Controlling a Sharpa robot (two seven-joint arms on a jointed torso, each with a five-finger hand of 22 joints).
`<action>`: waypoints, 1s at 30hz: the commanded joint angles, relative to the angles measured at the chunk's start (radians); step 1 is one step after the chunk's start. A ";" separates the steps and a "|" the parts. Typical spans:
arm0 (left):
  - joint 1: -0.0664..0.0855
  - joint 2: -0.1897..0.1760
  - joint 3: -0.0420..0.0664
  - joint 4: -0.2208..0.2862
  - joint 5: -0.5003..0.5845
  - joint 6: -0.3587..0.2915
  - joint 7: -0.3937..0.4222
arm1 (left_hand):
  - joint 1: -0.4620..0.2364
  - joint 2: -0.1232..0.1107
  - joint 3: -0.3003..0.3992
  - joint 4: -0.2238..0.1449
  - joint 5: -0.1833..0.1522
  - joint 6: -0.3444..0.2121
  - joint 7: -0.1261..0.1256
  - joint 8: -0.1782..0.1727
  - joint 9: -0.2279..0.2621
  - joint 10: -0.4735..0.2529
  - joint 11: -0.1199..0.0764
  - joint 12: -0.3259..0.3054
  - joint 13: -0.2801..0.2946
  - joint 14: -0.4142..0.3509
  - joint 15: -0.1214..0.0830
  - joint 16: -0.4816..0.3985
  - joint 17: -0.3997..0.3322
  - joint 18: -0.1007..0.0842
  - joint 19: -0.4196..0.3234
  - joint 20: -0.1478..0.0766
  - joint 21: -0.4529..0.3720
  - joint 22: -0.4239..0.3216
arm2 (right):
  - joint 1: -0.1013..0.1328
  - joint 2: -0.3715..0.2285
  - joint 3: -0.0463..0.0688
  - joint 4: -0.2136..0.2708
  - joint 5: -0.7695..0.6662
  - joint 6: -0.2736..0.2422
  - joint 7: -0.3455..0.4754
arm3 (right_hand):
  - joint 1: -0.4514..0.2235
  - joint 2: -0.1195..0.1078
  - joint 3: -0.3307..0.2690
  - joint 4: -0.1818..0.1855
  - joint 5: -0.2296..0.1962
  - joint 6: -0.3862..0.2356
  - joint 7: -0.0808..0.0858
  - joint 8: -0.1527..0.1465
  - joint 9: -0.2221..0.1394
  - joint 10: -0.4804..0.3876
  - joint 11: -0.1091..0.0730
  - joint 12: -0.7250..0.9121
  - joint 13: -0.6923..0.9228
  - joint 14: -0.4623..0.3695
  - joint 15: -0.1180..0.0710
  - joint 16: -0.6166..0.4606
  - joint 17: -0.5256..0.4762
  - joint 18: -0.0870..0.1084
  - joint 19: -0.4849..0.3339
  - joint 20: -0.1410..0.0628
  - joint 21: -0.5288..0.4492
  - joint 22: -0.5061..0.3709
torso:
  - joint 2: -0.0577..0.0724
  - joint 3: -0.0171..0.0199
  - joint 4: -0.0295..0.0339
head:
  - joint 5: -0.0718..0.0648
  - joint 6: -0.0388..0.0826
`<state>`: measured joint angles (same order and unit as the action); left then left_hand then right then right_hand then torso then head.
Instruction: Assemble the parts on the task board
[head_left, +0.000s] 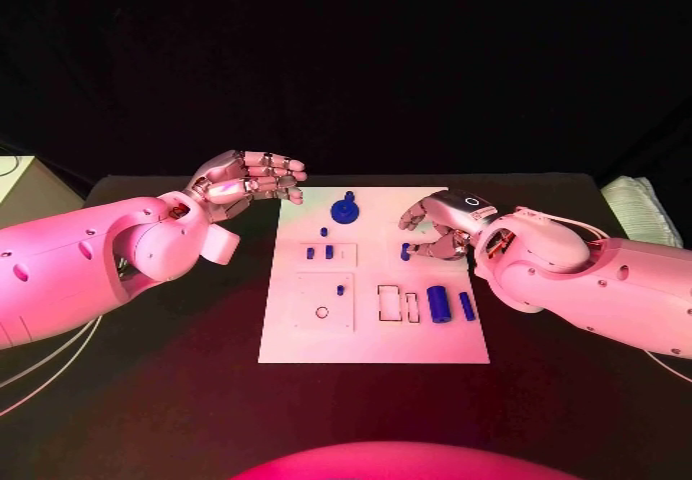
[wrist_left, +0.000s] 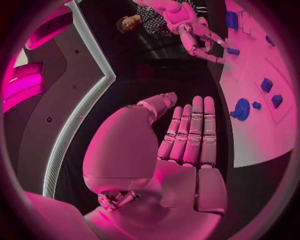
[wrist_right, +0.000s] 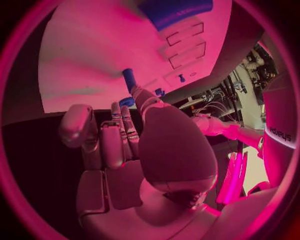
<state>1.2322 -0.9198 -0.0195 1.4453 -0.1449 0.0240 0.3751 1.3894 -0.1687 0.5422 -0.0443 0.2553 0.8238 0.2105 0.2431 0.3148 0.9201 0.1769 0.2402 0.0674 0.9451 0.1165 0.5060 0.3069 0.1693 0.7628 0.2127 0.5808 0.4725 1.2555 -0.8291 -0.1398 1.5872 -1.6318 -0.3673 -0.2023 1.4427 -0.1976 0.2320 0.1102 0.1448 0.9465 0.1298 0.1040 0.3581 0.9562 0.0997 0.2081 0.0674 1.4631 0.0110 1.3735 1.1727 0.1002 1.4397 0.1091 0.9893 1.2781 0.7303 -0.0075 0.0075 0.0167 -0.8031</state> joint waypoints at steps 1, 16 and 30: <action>0.000 -0.001 0.001 0.000 0.002 0.024 -0.002 | 0.000 0.007 -0.004 -0.005 0.001 -0.002 0.019 -0.001 0.000 -0.008 0.002 0.000 0.002 0.002 0.003 -0.004 0.002 0.004 -0.001 -0.001 0.004 0.002 | -0.003 0.004 -0.003 -0.003 -0.027 0.099 -0.013 | 0.011 0.001 0.000 0.010 -0.007 0.015 0.002 0.000 -0.002 0.013 0.000 0.007 0.001 0.027 0.000 -0.004 -0.004 0.002 0.008 -0.003 0.002 0.002 | -0.001 -0.0017 0.0007 | -0.001 -0.005; 0.000 -0.006 0.001 0.001 0.002 0.027 -0.006 | 0.000 0.007 -0.004 -0.005 0.001 -0.002 0.020 -0.001 0.000 -0.009 0.003 0.000 0.002 0.001 0.003 -0.004 0.002 0.004 -0.002 -0.001 0.004 0.002 | -0.006 0.010 -0.004 0.012 -0.032 0.090 -0.016 | 0.034 0.001 0.094 0.044 -0.003 0.079 0.010 0.012 -0.011 0.096 -0.013 0.012 -0.001 0.029 -0.013 -0.005 -0.012 -0.004 0.023 -0.015 0.030 0.017 | -0.002 -0.0015 0.0004 | 0.001 -0.009; 0.000 -0.007 0.001 0.001 0.002 0.029 -0.009 | -0.001 0.009 -0.004 -0.004 0.001 -0.001 0.020 0.000 0.000 -0.012 0.003 0.000 0.002 0.001 0.004 -0.005 0.002 0.004 -0.002 -0.001 0.004 0.003 | -0.009 0.023 -0.004 0.001 -0.035 0.052 -0.016 | 0.023 -0.014 0.250 0.056 -0.015 0.138 0.005 0.032 -0.005 0.191 -0.025 -0.021 0.003 0.032 -0.022 0.003 -0.006 -0.012 0.034 -0.024 0.074 0.045 | -0.001 -0.0005 -0.0010 | -0.001 -0.010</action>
<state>1.2322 -0.9272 -0.0195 1.4444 -0.1449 0.0329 0.3630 1.3894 -0.1687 0.5395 -0.0470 0.2553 0.8238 0.2105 0.2431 0.3148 0.9165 0.1804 0.2402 0.0680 0.9451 0.1165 0.5060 0.3075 0.1693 0.7629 0.2127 0.5806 0.4743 1.2482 -0.8081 -0.1441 1.5904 -1.6516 -0.3025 -0.2152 1.4648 -0.2095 0.4821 0.1642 0.1225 1.0819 0.1341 0.1351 0.3511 1.1457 0.0766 0.1910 0.0682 1.4641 -0.0076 1.3734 1.1661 0.1001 1.4624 0.0864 1.0633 1.3081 0.7290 -0.0078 0.0064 0.0165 -0.8113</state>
